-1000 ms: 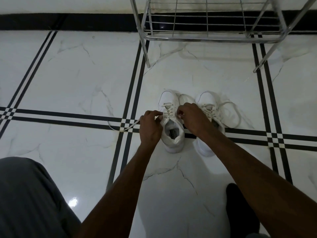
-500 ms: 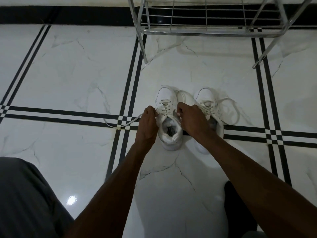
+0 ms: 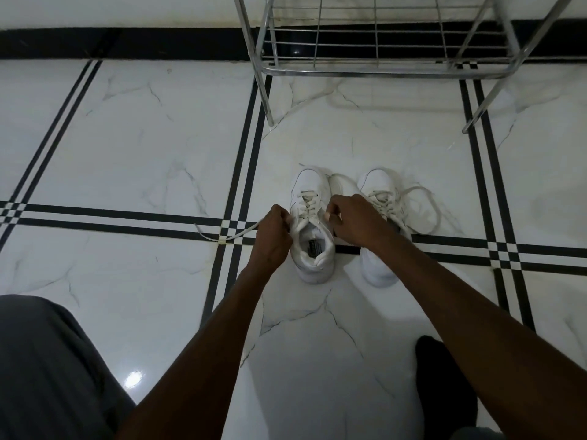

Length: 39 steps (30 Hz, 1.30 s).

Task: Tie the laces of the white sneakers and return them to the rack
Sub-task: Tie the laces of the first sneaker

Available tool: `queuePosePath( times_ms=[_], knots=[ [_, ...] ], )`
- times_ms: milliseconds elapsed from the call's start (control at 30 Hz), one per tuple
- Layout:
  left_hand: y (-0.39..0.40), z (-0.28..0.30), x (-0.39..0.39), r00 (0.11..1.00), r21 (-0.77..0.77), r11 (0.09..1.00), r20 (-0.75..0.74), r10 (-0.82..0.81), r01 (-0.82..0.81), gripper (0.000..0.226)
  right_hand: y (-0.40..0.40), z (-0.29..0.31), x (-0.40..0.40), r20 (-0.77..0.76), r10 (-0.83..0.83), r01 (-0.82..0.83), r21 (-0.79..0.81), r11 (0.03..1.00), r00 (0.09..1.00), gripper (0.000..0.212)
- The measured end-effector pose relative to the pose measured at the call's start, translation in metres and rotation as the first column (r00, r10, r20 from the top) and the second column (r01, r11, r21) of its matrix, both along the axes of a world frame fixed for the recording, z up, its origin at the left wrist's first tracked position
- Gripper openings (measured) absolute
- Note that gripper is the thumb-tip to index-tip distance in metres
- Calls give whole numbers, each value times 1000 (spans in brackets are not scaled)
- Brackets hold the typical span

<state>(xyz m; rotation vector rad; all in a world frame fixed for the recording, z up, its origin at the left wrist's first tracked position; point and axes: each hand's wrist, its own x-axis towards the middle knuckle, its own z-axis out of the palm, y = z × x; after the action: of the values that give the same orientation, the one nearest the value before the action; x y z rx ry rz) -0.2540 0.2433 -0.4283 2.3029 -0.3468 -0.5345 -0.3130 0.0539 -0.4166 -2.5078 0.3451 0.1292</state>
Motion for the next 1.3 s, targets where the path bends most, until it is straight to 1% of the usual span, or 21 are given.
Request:
queuePosePath(
  times_ms=[67,100,133,200,233,267,333,400,467,533,633,700,767,833,867,967,1067,1133,1200,1233,1300],
  knots=[
    [5,2,5,996,-16,997,-39,-77,77,11,-7,8,2,-66,63,-60,51,997,996,16],
    [8,2,7,995,-36,995,-21,-96,95,20,-11,12,3,-91,73,-66,87,994,993,17],
    [11,5,8,995,-61,993,-6,-97,97,37,-14,17,4,-115,63,-48,133,990,991,19],
    [13,21,10,997,-131,989,-11,-72,69,61,-20,27,8,-137,-28,64,269,961,990,24],
    [12,30,12,997,-171,985,-69,-28,16,64,-21,31,11,-136,-95,141,385,912,986,27],
    [10,36,15,988,-237,970,-152,10,-46,62,-21,35,15,-136,-153,202,531,823,979,30],
    [3,45,21,967,-391,910,-252,34,-134,56,-16,41,21,-140,-216,243,773,586,966,33],
    [-7,49,25,954,-491,845,-292,68,-211,53,-10,43,26,-137,-242,235,863,446,961,28],
    [-17,53,25,953,-544,808,-295,71,-228,47,-4,40,27,-141,-274,246,883,401,951,24],
    [-24,53,23,962,-557,804,-264,66,-208,37,1,36,27,-116,-289,246,850,467,950,24],
    [-25,41,21,984,-497,861,-175,19,-105,29,6,29,27,-75,-262,218,788,575,962,27],
    [-24,35,20,991,-446,894,-129,-25,-36,24,6,28,27,-82,-245,219,763,608,966,36],
    [-23,33,20,995,-400,917,-94,-43,2,27,7,29,27,-91,-233,223,738,637,968,38],
    [-22,33,22,995,-384,923,-78,-65,30,29,9,29,28,-93,-288,261,737,623,953,30],
    [-21,32,22,994,-382,923,-73,-77,44,29,10,28,29,-109,-339,302,749,590,934,27],
    [-21,34,25,993,-367,926,-44,-111,87,23,11,27,33,-176,-446,411,754,512,878,30],
    [-21,33,28,994,-329,939,-19,-112,99,12,11,24,36,-142,-393,347,782,519,908,15],
    [-22,32,29,992,-324,939,-5,-125,116,9,8,22,35,-103,-294,243,836,492,950,16],
    [-22,32,30,991,-317,939,7,-136,131,22,4,23,33,-81,-167,151,871,468,983,23],
    [-22,33,30,990,-307,942,9,-140,136,32,3,23,33,-79,-141,138,867,479,987,26],
    [-23,33,29,989,-284,947,15,-150,148,47,6,23,35,-88,-204,185,832,523,975,30]
  ],
)
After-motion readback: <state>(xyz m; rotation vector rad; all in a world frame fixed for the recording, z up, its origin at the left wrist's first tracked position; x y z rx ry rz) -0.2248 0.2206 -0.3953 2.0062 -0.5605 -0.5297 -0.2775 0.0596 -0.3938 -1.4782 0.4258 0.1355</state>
